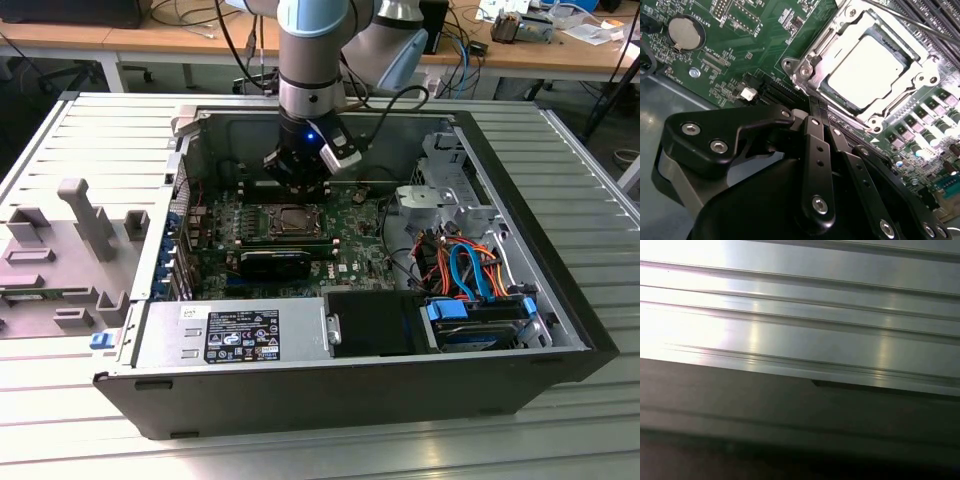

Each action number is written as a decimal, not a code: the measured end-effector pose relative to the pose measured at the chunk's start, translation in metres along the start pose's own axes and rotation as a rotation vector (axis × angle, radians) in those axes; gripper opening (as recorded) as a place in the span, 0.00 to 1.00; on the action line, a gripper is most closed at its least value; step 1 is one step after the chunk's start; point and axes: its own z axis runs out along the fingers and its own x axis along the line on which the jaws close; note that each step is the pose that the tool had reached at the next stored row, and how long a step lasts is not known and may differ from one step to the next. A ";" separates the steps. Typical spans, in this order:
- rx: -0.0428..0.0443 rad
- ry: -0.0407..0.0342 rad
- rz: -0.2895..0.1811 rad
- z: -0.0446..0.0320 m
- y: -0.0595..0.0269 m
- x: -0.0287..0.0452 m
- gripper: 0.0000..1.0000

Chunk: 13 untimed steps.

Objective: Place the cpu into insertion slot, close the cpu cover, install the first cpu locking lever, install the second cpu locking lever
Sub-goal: 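Install the first cpu locking lever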

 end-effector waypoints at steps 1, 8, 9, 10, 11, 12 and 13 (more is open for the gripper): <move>-0.0088 -0.0012 0.000 0.0005 0.0008 -0.0001 0.11; -0.0175 -0.0026 -0.001 -0.0066 0.0019 -0.0002 0.11; -0.0175 -0.0026 -0.001 -0.0078 0.0019 -0.0002 0.11; -0.0173 -0.0024 -0.001 -0.0088 0.0017 -0.0002 0.11; -0.0174 -0.0025 -0.001 -0.0096 0.0004 -0.0001 0.11; -0.0174 -0.0025 -0.001 -0.0099 -0.0018 0.0003 0.11; -0.0176 -0.0025 -0.001 -0.0100 -0.0040 0.0005 0.11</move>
